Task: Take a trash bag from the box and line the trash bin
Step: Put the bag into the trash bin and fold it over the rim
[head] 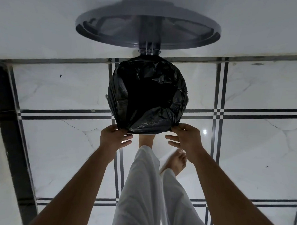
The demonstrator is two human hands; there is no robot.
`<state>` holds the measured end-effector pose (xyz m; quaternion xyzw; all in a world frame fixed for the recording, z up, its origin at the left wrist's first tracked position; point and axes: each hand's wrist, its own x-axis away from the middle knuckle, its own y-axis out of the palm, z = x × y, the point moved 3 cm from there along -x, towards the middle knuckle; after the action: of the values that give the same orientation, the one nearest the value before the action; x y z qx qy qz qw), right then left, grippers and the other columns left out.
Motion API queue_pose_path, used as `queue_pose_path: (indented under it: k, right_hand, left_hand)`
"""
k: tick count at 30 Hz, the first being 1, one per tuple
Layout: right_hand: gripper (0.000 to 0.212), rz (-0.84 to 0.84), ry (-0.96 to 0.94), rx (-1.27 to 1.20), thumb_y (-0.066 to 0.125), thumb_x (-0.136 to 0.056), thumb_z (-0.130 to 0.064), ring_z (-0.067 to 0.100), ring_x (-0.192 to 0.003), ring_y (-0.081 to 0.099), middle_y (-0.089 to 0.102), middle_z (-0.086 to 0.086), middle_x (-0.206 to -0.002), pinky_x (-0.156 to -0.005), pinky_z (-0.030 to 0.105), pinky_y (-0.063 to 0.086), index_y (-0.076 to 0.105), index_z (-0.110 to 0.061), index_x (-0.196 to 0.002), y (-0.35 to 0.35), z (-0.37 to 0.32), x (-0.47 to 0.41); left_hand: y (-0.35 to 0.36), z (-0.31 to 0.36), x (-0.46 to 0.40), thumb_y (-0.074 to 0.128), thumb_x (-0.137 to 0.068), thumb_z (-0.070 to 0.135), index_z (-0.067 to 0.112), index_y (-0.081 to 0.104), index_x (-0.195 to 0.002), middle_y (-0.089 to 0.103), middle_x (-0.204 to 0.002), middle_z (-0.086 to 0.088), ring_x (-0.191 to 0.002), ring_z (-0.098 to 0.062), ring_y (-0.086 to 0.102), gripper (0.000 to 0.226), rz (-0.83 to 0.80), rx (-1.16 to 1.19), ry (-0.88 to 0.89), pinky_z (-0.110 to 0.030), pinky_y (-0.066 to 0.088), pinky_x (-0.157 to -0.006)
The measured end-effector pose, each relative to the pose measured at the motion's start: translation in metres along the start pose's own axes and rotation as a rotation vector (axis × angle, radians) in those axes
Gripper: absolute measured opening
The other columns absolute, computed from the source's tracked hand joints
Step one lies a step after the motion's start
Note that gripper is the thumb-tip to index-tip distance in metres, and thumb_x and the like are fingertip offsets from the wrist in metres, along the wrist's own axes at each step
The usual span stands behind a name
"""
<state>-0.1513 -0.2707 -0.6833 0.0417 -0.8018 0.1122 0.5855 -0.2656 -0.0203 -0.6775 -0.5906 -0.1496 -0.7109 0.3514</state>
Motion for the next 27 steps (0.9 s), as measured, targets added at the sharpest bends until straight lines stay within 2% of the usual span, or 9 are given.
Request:
queue_pose_path:
  k: [3, 5, 7, 11, 14, 18, 20, 23, 27]
  right_hand:
    - [0.014, 0.067, -0.057, 0.227, 0.083, -0.099, -0.021, 0.028, -0.08, 0.086, 0.087, 0.005, -0.092, -0.084, 0.047, 0.069, 0.08, -0.007, -0.097, -0.005, -0.002, -0.006]
    - [0.022, 0.104, -0.105, 0.336, 0.087, -0.097, -0.029, 0.022, -0.071, 0.084, 0.085, 0.001, -0.082, -0.079, 0.043, 0.067, 0.08, -0.012, -0.086, -0.005, -0.001, -0.008]
    - [0.023, 0.107, -0.126, 0.359, 0.086, -0.097, -0.03, 0.02, -0.068, 0.083, 0.085, 0.0, -0.081, -0.078, 0.042, 0.066, 0.08, -0.012, -0.084, -0.002, -0.001, -0.011]
    - [0.016, 0.027, -0.049, 0.155, 0.078, -0.104, -0.02, 0.028, -0.085, 0.086, 0.087, 0.007, -0.098, -0.083, 0.042, 0.069, 0.078, -0.004, -0.104, 0.008, 0.0, -0.012]
    - [0.014, -0.034, 0.013, -0.048, 0.071, -0.109, -0.018, 0.028, -0.094, 0.086, 0.087, 0.005, -0.108, -0.089, 0.043, 0.069, 0.077, -0.008, -0.117, 0.009, 0.008, -0.007]
    - [0.023, -0.105, 0.069, -0.317, 0.065, -0.113, -0.015, 0.033, -0.114, 0.083, 0.084, 0.01, -0.125, -0.102, 0.051, 0.065, 0.074, -0.008, -0.132, 0.012, 0.021, 0.001]
    - [0.023, -0.122, 0.071, -0.394, 0.066, -0.113, -0.017, 0.033, -0.117, 0.082, 0.083, 0.011, -0.127, -0.103, 0.05, 0.064, 0.073, -0.007, -0.133, 0.014, 0.027, 0.005]
    - [0.023, -0.143, 0.08, -0.458, 0.067, -0.112, -0.022, 0.029, -0.118, 0.081, 0.084, 0.008, -0.126, -0.105, 0.047, 0.063, 0.074, -0.008, -0.129, 0.016, 0.029, 0.009]
    - [0.021, -0.14, 0.189, -0.524, 0.068, -0.111, -0.025, 0.023, -0.121, 0.079, 0.084, 0.002, -0.127, -0.1, 0.043, 0.065, 0.077, -0.014, -0.127, 0.021, 0.032, 0.005]
  left_hand:
    - [-0.005, 0.0, -0.006, 0.075, -0.101, 0.012, 0.002, 0.072, -0.111, 0.082, -0.095, -0.015, -0.075, -0.028, 0.084, 0.014, 0.053, -0.324, 0.116, -0.035, 0.068, -0.064]
    - [-0.006, -0.002, -0.008, 0.074, -0.101, 0.025, 0.005, 0.074, -0.103, 0.082, -0.09, -0.011, -0.071, -0.028, 0.082, 0.019, 0.108, -0.536, 0.213, -0.034, 0.068, -0.062]
    - [-0.009, -0.006, -0.011, 0.073, -0.102, 0.034, 0.006, 0.073, -0.094, 0.08, -0.08, -0.008, -0.067, -0.03, 0.079, 0.029, 0.131, -0.614, 0.261, -0.031, 0.064, -0.057]
    - [-0.01, -0.012, -0.02, 0.065, -0.106, 0.042, 0.008, 0.07, -0.088, 0.078, -0.074, -0.005, -0.053, -0.018, 0.073, 0.039, 0.157, -0.738, 0.317, -0.031, 0.06, -0.059]
    - [-0.007, -0.012, -0.026, 0.054, -0.109, 0.041, 0.011, 0.069, -0.088, 0.078, -0.076, -0.002, -0.052, -0.017, 0.074, 0.04, 0.178, -0.858, 0.332, -0.026, 0.056, -0.058]
    - [-0.003, -0.013, -0.029, 0.058, -0.106, 0.03, 0.008, 0.072, -0.084, 0.078, -0.074, -0.01, -0.045, -0.017, 0.071, 0.033, 0.199, -0.739, 0.255, -0.027, 0.06, -0.051]
    - [-0.003, -0.015, -0.028, 0.062, -0.106, 0.03, 0.005, 0.072, -0.083, 0.078, -0.073, -0.013, -0.041, -0.017, 0.068, 0.035, 0.206, -0.681, 0.221, -0.024, 0.056, -0.043]
    - [-0.002, -0.016, -0.03, 0.064, -0.106, 0.037, 0.003, 0.073, -0.084, 0.077, -0.07, -0.01, -0.04, -0.014, 0.069, 0.042, 0.244, -0.724, 0.221, -0.024, 0.057, -0.047]
    - [0.0, -0.016, -0.033, 0.069, -0.105, 0.024, -0.001, 0.072, -0.089, 0.076, -0.079, -0.016, -0.049, -0.021, 0.066, 0.029, 0.199, -0.567, 0.141, -0.024, 0.053, -0.044]
